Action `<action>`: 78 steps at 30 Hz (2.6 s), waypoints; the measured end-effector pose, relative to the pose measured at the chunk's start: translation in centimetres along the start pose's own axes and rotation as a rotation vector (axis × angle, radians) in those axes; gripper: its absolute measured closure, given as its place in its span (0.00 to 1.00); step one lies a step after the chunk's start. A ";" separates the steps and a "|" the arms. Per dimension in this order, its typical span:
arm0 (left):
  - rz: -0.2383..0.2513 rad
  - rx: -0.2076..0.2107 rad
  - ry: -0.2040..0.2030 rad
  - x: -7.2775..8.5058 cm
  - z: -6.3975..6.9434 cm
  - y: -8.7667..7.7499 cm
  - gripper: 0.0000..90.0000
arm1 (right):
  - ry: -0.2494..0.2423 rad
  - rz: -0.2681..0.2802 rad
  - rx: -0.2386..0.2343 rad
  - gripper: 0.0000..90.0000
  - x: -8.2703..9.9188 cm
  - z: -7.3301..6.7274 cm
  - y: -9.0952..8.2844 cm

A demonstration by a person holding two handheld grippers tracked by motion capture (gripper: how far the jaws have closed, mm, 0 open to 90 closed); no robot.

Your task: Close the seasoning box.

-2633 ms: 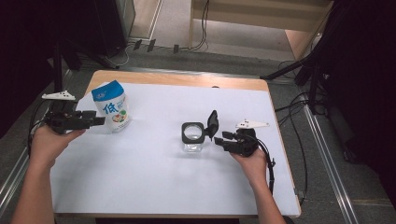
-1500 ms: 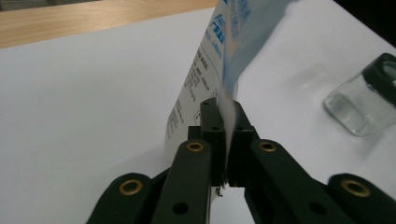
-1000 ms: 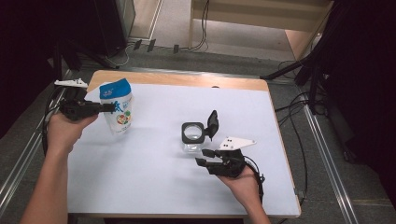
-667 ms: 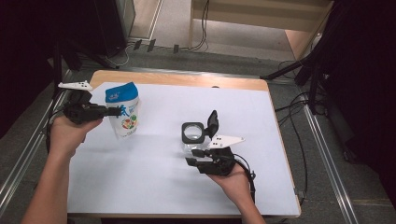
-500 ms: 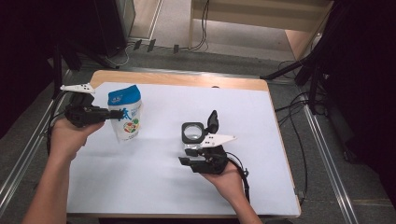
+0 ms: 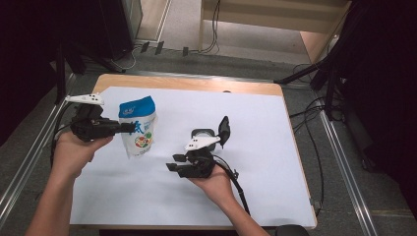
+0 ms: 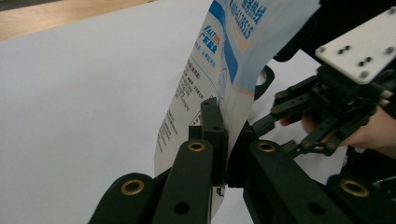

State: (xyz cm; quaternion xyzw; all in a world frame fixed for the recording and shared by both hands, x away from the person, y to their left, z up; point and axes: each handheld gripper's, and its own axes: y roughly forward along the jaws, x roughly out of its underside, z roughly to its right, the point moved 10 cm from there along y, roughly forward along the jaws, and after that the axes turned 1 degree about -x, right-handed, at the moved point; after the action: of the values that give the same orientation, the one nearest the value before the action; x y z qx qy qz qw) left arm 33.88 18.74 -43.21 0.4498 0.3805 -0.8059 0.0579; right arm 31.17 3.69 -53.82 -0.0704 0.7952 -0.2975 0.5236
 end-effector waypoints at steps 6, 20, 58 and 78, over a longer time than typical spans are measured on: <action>0.001 0.026 0.028 -0.6 1.6 0.1 1.00 | -0.012 0.012 0.051 0.65 -0.6 0.3 1.5; -0.035 0.103 0.074 -1.7 4.8 1.3 1.00 | -0.007 0.072 0.136 0.61 -1.3 0.7 4.1; -0.158 0.160 0.051 -2.2 4.7 7.0 1.00 | -0.103 0.089 0.164 0.61 0.2 -1.0 4.4; -0.281 0.149 0.073 -3.1 4.9 11.0 1.00 | -0.007 0.114 0.156 0.53 0.6 -0.5 3.3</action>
State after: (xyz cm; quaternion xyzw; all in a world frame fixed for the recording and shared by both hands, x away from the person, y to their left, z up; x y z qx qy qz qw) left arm 37.20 6.93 -45.49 0.4244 0.3808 -0.8151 -0.1027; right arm 31.12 6.33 -56.01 0.0150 0.7704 -0.3281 0.5465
